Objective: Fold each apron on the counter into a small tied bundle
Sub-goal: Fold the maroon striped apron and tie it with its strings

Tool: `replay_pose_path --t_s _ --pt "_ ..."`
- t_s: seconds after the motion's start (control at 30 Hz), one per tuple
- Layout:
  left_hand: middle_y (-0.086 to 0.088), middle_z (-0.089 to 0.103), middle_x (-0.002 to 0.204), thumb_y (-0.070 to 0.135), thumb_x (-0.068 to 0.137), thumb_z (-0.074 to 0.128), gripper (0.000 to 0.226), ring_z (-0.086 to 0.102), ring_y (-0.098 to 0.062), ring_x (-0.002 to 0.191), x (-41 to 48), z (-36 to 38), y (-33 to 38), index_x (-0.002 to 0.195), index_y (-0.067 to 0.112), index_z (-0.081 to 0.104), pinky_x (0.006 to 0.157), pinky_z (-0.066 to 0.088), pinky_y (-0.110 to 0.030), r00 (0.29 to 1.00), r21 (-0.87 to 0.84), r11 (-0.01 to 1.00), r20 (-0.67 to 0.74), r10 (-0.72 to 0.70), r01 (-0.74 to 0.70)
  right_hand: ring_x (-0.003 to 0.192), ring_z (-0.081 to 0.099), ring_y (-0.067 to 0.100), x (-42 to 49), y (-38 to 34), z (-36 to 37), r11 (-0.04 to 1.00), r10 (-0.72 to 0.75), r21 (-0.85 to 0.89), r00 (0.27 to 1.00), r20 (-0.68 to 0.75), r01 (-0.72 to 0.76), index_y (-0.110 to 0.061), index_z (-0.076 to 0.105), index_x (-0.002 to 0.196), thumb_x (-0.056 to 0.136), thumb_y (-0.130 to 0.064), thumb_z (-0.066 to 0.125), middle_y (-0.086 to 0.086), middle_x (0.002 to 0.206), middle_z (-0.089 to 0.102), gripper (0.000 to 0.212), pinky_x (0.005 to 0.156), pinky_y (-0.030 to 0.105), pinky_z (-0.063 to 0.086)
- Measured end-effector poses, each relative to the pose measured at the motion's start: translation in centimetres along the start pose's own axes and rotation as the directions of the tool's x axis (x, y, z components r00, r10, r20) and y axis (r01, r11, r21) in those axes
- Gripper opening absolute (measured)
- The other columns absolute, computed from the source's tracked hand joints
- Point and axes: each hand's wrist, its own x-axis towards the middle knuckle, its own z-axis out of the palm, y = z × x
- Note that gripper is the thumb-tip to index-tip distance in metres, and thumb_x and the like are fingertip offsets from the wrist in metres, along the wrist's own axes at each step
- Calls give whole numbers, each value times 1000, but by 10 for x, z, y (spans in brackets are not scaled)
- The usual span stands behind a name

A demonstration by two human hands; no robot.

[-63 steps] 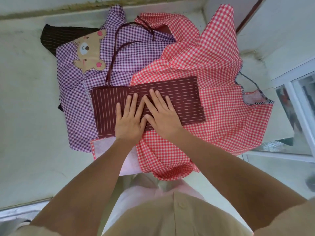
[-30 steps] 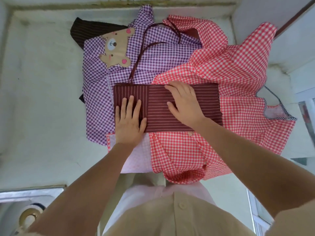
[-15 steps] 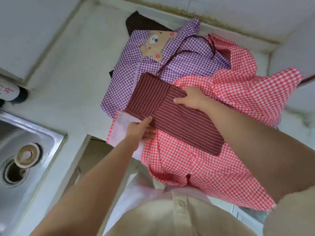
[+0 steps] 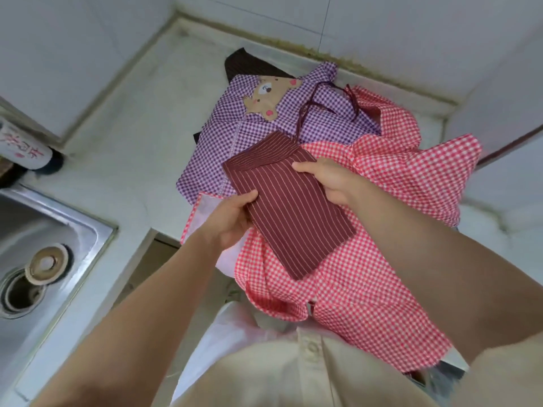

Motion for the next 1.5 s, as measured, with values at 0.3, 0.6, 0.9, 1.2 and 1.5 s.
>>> replay_pose_path --t_s 0.3,0.6,0.9,1.2,1.5 --pt "1 74 86 -6 95 43 27 68 -12 77 15 -14 136 109 3 64 64 53 -22 896 287 865 -50 442 -411 89 72 21 24 -81 38 949 -282 93 943 -176 301 -12 68 105 95 -15 61 8 97 75 13 77 37 57" --pt "11 72 66 -22 81 44 38 68 -3 62 4 -10 190 83 6 69 60 52 -14 776 459 660 115 620 -595 85 68 15 29 -101 63 846 -481 17 777 -406 533 -12 71 90 87 8 58 5 94 72 24 83 26 56" --pt "-2 73 76 -15 81 50 37 67 -22 81 45 -102 82 85 11 75 89 56 -44 962 705 685 -12 272 -185 93 66 19 58 48 77 967 97 -184 927 -362 -173 -13 64 111 84 -16 64 3 112 66 27 77 36 59" --pt "2 67 123 34 100 51 36 62 -15 115 55 -111 77 132 18 57 103 48 -37 950 699 646 198 240 -309 98 67 13 60 48 98 976 -120 106 879 -462 189 -15 62 113 98 -22 59 3 112 70 17 82 27 56" --pt "-2 66 119 44 99 47 42 62 -18 110 70 -104 72 124 12 57 99 50 -34 952 821 509 125 279 -257 114 59 17 78 70 111 970 -239 -188 747 -620 155 -13 42 141 102 -35 44 3 128 61 45 100 39 49"
